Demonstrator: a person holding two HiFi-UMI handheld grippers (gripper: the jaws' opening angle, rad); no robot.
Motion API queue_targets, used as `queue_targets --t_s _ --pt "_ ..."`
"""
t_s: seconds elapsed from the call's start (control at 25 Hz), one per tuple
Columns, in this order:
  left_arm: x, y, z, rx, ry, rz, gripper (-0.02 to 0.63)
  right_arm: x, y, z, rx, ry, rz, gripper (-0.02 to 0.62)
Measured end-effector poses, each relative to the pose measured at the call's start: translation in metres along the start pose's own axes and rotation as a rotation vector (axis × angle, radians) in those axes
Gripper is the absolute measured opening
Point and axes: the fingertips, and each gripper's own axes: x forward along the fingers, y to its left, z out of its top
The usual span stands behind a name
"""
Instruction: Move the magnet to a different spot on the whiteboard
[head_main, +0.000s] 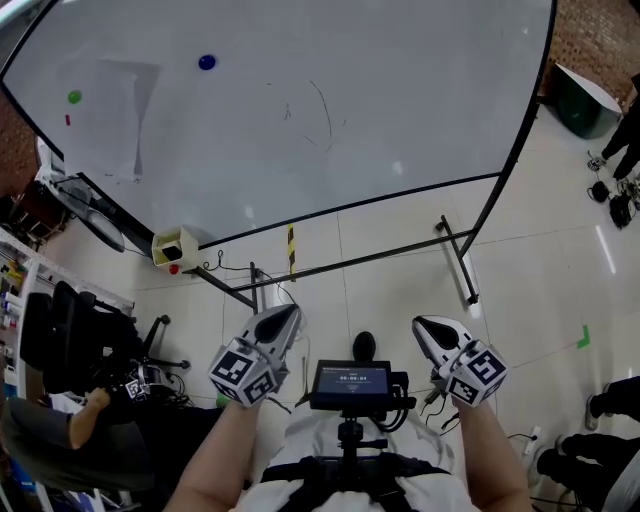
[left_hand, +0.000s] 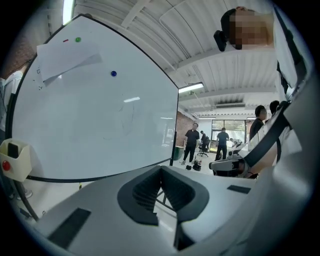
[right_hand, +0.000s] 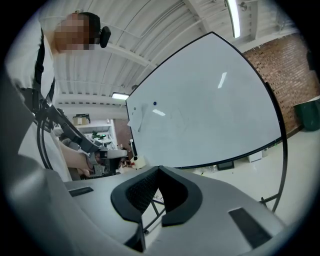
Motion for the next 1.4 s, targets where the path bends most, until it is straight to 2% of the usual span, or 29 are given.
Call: queue_targets --t_s 0.44,0.92,1.2,1.4 --pt "0.066 0.045 0.046 0.015 -0.036 -0.025 0.032 0.055 -0.050 0.059 -0.043 -0.032 0.014 0.033" --pt "0.106 0.087 0.052 -0.054 -0.045 -0.023 0.032 0.114 -0.080 0.103 -0.109 0.003 0.052 0.033" --pt "0.128 0.116 0.081 -0.010 -0.076 -0.016 0.032 0.145 -0.097 0.127 -0.121 -0.019 0.062 0.032" --pt "0.134 0.142 0.105 0.028 -0.110 0.020 0.032 0.173 -0.100 0.141 -0.142 -0.031 0.085 0.032"
